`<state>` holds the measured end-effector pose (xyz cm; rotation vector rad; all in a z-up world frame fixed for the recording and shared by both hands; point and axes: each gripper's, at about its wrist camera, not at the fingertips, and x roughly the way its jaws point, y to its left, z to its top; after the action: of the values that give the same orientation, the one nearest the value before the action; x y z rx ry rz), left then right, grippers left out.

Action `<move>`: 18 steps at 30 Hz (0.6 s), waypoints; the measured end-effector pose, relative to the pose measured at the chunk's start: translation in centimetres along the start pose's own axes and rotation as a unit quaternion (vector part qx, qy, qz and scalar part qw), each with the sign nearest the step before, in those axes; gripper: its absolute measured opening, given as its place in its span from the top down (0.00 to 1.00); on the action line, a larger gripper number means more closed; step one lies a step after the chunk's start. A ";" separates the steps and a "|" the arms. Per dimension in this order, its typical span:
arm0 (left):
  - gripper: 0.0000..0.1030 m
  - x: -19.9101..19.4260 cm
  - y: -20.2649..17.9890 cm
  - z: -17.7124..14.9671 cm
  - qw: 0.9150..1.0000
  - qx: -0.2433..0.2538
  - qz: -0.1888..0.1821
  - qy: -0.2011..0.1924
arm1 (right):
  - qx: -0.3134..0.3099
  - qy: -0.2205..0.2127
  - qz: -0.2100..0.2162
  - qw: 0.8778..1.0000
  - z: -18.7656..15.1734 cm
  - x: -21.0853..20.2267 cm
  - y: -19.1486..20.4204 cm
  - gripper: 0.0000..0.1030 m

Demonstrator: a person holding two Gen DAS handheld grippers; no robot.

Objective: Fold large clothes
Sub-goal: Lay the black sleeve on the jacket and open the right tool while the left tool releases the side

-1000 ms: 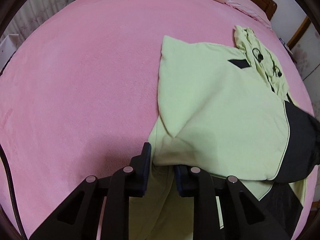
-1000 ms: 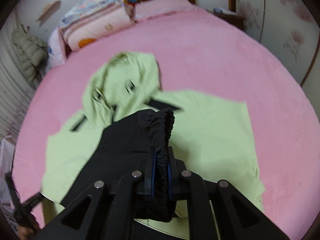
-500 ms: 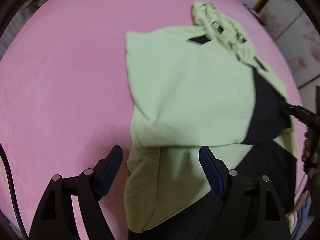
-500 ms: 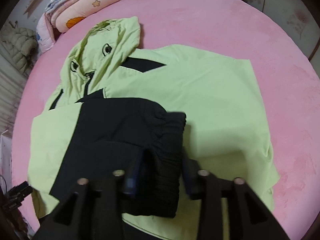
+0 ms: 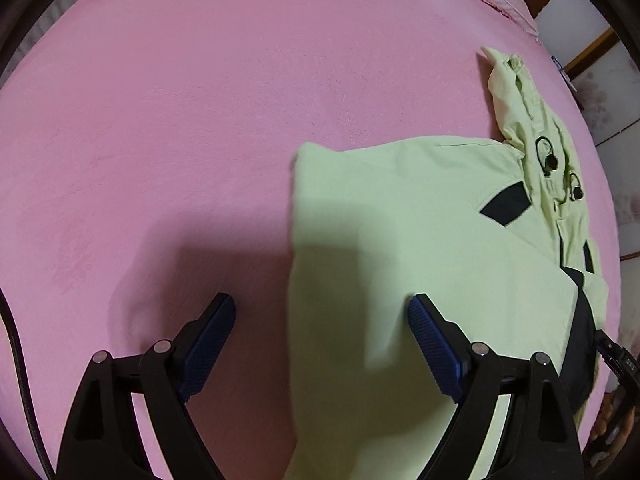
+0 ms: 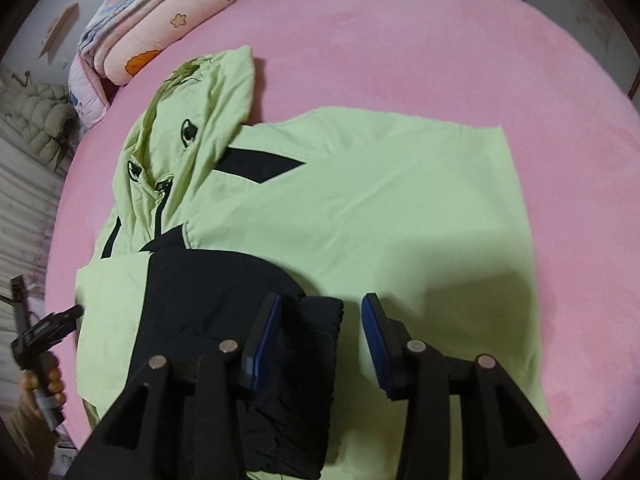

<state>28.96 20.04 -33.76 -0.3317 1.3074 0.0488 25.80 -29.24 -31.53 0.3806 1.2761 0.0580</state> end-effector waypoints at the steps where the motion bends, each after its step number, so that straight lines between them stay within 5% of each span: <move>1: 0.15 0.1 -0.3 0.1 1.000 0.006 0.000 -0.005 | 0.004 0.005 0.007 1.000 0.0 0.3 -0.2 0.59; 4: 0.27 0.4 -1.3 0.5 0.999 0.029 0.001 -0.021 | 0.011 0.022 0.036 0.999 -0.2 1.2 -0.5 0.59; 6: 0.82 0.1 -1.9 0.7 0.998 0.050 0.007 -0.029 | -0.002 0.024 0.040 0.999 -0.6 1.6 -0.1 0.65; 8: 0.95 -0.1 -3.1 1.7 0.997 0.059 0.037 -0.038 | -0.041 0.014 0.015 0.999 -0.9 1.5 1.1 0.73; 12: 0.97 -2.5 -2.2 1.7 0.993 0.040 0.048 -0.101 | -0.092 -0.060 -0.017 0.994 -0.5 -0.6 3.5 0.77; 14: 0.97 -2.0 -2.1 1.5 0.992 0.046 0.059 -0.100 | -0.099 -0.093 -0.028 0.990 0.1 -1.0 3.9 0.77; 18: 0.97 -0.5 -1.7 1.2 0.989 0.075 0.089 -0.093 | -0.094 -0.044 -0.064 0.993 0.3 3.1 3.3 0.76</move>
<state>30.30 18.80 -32.63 -0.0795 1.1458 0.1282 27.52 -25.47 -33.34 0.1368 1.1942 0.0524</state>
